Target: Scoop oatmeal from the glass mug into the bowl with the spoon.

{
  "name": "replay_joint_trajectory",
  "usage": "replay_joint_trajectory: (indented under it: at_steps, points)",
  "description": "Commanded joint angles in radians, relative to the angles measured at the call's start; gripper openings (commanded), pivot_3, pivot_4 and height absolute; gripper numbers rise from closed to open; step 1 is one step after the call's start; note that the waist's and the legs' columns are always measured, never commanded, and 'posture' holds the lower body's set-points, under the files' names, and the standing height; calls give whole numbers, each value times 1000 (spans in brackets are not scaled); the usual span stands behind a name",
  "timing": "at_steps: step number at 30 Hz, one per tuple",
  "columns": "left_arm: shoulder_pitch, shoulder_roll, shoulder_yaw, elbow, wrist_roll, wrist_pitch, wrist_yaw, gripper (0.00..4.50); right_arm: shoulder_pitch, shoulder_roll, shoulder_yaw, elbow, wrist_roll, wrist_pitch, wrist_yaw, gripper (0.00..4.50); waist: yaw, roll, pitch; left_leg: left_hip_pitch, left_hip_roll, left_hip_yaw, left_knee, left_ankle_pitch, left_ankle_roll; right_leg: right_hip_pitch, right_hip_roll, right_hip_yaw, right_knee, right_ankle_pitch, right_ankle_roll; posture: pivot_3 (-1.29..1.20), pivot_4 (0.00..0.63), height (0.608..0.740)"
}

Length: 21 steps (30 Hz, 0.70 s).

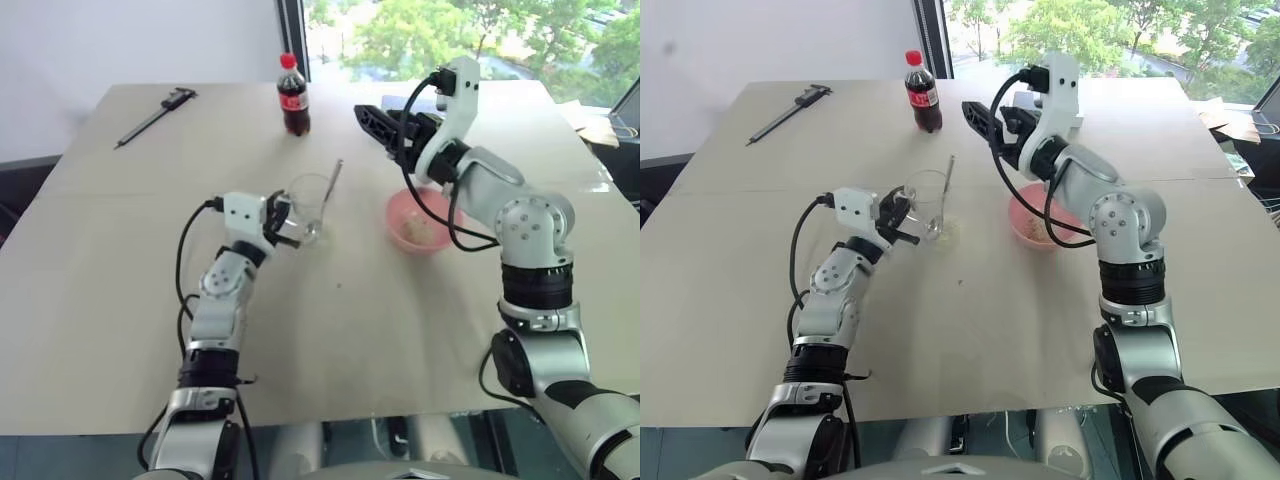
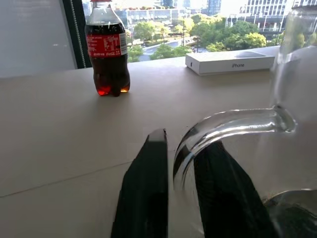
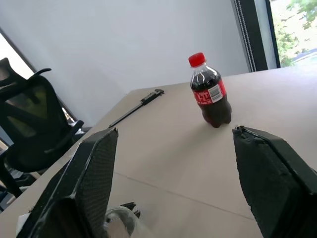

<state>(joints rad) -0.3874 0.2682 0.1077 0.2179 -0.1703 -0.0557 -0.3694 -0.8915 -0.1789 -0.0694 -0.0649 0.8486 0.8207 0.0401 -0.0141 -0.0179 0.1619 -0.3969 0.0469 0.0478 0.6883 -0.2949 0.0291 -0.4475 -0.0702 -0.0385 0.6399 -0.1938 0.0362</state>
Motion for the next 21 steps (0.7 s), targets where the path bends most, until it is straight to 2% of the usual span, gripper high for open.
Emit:
replay_joint_trajectory:
  at_steps: [1,2,7,13,17,21]
  points:
    - [8,15,8,-38,-1,-7,-5,2341,0,1,-27,-58,-21,-30,25,3700,1,0,0,0,0,0,0,0,0,0,0,0,0,0,0,0,150,740]
    - [10,17,10,-41,-1,-7,-3,2750,4,5,-29,-58,-27,-33,26,3700,0,0,0,0,0,0,0,0,0,0,0,0,0,0,0,0,150,740]
    - [54,38,13,-118,-12,14,-14,2750,14,12,-36,-69,-40,-37,46,3700,-1,0,0,0,0,0,0,0,0,0,0,0,0,0,0,0,150,740]
    - [198,106,7,-337,-37,111,-70,2750,46,10,-94,-94,-3,1,26,3700,0,0,0,0,0,0,0,0,0,0,0,0,-1,0,0,0,150,740]
    - [333,155,37,-511,-98,196,-108,2750,174,-38,-120,-151,-35,-34,72,3700,4,0,0,0,0,0,0,0,0,0,0,0,-1,0,0,0,150,740]
    - [475,177,62,-660,-200,260,-156,2750,434,-165,-91,-314,-43,-53,244,3700,10,0,0,0,0,0,0,0,0,1,-1,0,-2,0,0,0,150,740]
